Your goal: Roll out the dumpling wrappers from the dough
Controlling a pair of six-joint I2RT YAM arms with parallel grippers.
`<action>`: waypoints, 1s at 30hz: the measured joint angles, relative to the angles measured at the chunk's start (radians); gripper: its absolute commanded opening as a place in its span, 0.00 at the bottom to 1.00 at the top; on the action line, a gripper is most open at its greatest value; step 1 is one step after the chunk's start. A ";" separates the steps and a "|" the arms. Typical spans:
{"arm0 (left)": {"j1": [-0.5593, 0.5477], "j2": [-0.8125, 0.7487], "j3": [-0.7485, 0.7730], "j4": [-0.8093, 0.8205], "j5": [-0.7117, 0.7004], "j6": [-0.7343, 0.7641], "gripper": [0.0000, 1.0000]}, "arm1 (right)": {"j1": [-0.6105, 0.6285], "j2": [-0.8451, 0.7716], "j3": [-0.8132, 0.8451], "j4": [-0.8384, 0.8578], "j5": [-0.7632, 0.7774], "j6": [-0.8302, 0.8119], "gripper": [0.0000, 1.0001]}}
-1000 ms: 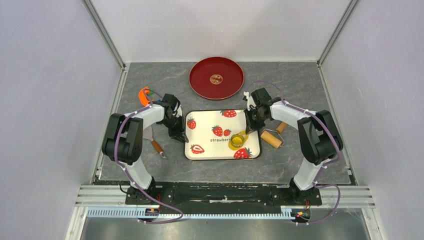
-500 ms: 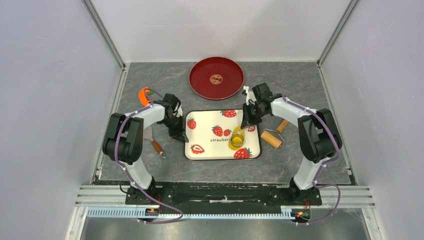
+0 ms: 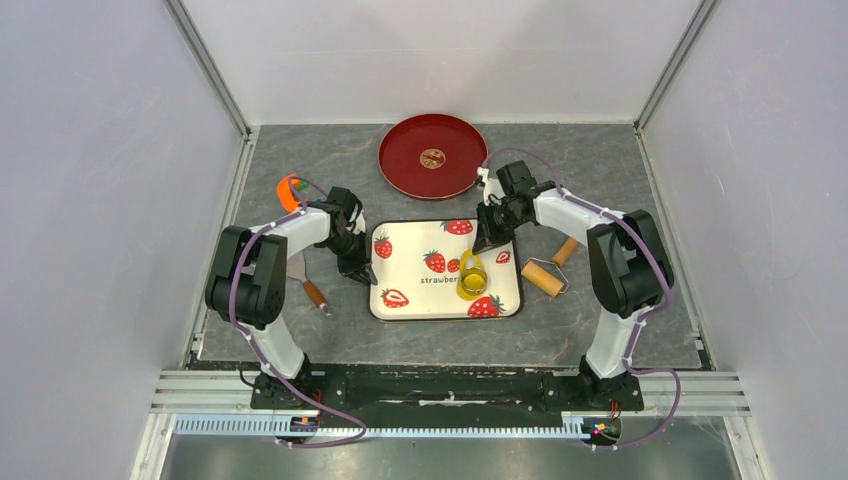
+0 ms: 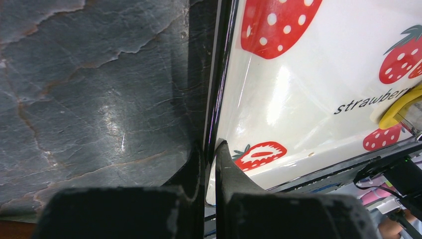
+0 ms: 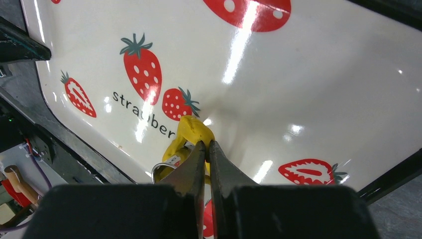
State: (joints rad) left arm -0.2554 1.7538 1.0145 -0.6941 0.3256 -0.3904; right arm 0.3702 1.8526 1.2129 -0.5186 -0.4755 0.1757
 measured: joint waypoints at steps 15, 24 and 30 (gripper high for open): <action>-0.002 0.004 0.006 -0.007 -0.003 0.000 0.02 | 0.045 0.104 0.118 -0.021 -0.025 -0.004 0.05; -0.002 0.004 0.006 -0.008 -0.003 0.000 0.02 | 0.105 0.123 0.160 -0.029 -0.056 -0.004 0.05; -0.002 0.004 0.006 -0.008 -0.004 0.000 0.02 | 0.148 0.122 0.154 -0.036 -0.084 -0.004 0.05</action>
State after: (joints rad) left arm -0.2577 1.7580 1.0210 -0.7017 0.3218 -0.3904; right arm 0.5179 1.9743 1.3674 -0.5545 -0.5594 0.1715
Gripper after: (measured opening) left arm 0.054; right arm 0.051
